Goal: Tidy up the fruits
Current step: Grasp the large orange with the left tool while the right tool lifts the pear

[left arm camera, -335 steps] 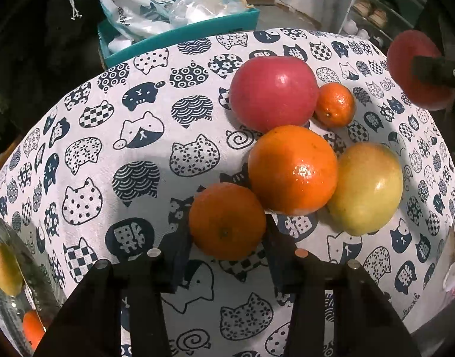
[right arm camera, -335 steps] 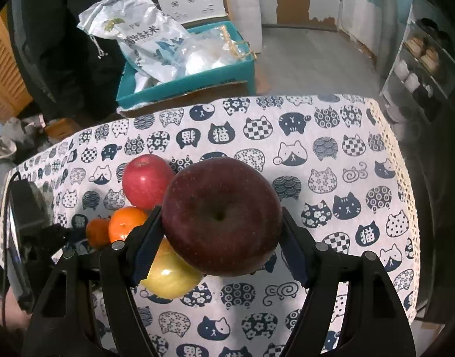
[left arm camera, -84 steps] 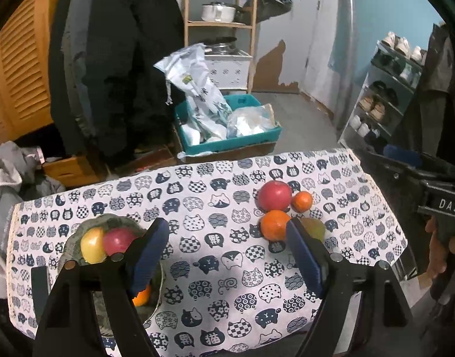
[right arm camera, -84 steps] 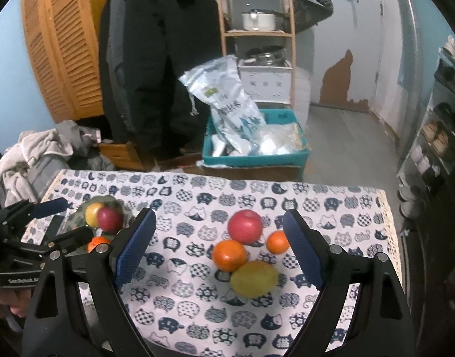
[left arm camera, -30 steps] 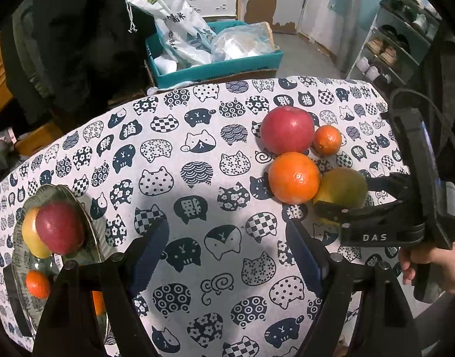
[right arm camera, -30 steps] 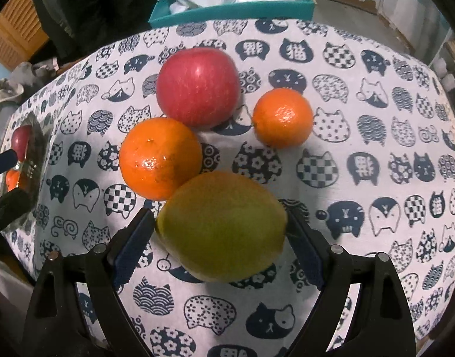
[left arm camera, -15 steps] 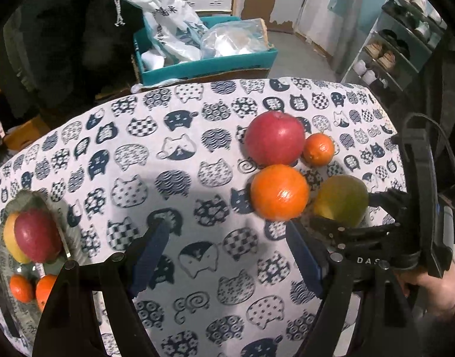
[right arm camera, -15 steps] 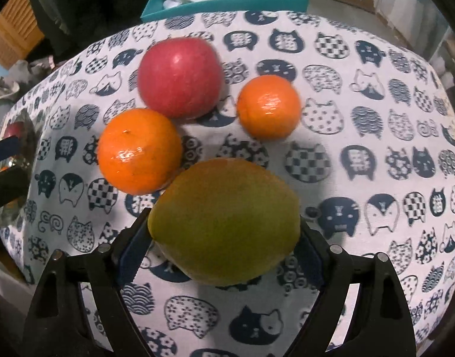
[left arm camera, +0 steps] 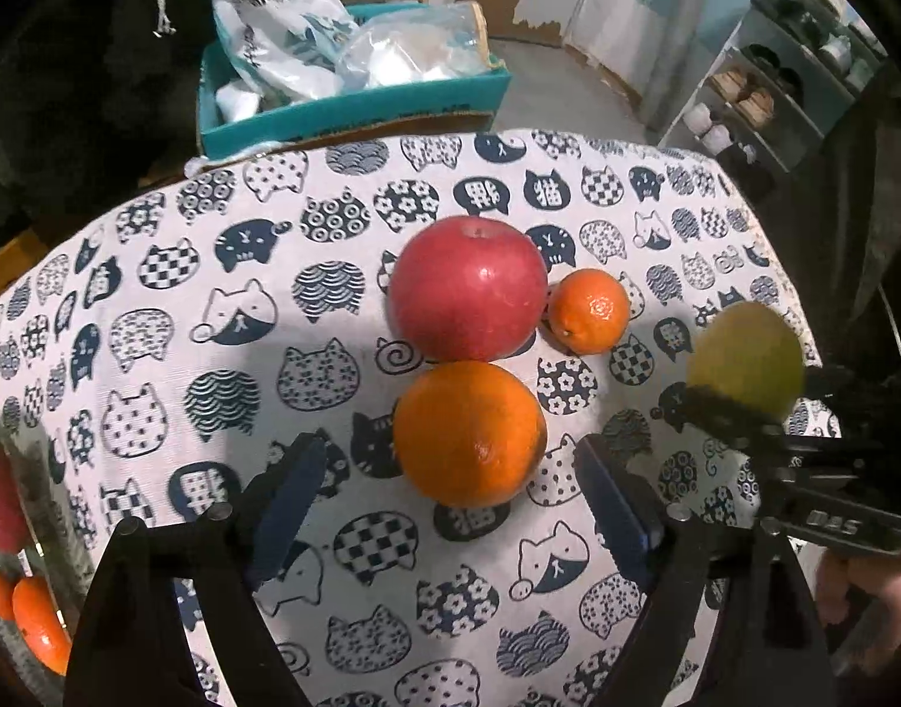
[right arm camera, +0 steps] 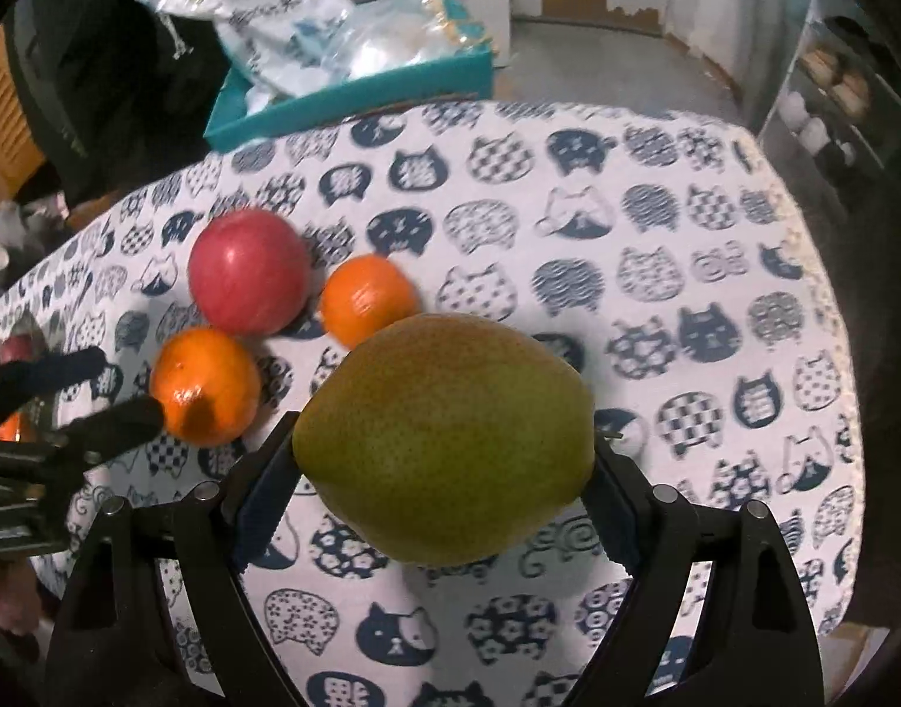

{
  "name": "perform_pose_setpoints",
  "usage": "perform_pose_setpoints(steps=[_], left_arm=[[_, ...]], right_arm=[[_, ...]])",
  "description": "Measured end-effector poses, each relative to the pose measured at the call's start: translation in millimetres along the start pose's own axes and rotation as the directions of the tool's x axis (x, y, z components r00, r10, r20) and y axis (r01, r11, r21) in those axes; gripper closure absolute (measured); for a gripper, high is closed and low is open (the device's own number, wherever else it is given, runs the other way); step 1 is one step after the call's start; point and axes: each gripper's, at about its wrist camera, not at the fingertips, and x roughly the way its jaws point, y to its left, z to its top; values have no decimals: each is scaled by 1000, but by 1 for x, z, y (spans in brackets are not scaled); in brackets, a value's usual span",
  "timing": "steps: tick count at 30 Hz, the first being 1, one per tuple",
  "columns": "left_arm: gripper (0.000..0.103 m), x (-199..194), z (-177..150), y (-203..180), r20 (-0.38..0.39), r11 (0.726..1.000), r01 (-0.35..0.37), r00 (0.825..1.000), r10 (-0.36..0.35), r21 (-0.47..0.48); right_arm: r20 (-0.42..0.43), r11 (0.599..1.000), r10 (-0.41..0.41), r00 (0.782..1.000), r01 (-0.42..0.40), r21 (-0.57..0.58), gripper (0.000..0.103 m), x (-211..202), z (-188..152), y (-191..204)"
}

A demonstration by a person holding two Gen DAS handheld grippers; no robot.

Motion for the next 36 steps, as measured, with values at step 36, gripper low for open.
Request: perform_pose_setpoints(steps=[36], left_arm=[[36,-11,-13,-2,15,1000,18,1000,-19,21]], right_arm=[[121,999,10,993,-6,-32,16,-45,14,18]])
